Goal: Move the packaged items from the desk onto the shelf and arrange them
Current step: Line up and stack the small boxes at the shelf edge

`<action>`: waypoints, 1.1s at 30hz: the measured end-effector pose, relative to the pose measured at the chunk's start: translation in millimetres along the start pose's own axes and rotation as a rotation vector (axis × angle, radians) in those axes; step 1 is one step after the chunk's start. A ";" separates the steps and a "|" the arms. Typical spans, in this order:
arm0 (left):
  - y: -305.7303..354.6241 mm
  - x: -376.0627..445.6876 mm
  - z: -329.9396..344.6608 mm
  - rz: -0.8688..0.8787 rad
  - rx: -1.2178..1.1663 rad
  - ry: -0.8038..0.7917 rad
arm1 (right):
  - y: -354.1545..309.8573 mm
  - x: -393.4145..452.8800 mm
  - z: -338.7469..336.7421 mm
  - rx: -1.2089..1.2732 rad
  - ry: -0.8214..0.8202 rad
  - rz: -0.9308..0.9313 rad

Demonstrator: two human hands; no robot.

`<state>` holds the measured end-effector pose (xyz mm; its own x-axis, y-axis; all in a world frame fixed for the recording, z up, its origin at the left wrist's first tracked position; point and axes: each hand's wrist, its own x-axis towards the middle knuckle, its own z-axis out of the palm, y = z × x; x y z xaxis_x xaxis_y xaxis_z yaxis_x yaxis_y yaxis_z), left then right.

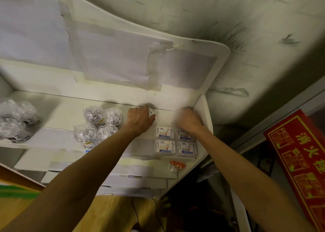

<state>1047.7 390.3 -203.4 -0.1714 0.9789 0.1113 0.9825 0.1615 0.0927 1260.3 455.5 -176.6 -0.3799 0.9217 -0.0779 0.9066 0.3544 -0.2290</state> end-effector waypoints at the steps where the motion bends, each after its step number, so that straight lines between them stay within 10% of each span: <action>1: 0.9 -1.9 -2.1 0.045 -0.002 0.051 | 1.6 -1.9 0.3 -0.020 -0.013 -0.030; 6: -2.3 -8.7 2.5 0.303 -0.078 0.059 | 9.8 -4.6 13.5 -0.254 -0.061 -0.081; 33: 39.0 -54.6 18.6 0.282 -0.182 -0.298 | -5.4 -27.0 12.2 -0.242 -0.041 0.063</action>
<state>1096.7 345.6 -224.3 0.1561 0.9791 -0.1303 0.9545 -0.1157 0.2747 1263.5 426.7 -185.1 -0.3241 0.9378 -0.1245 0.9444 0.3285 0.0161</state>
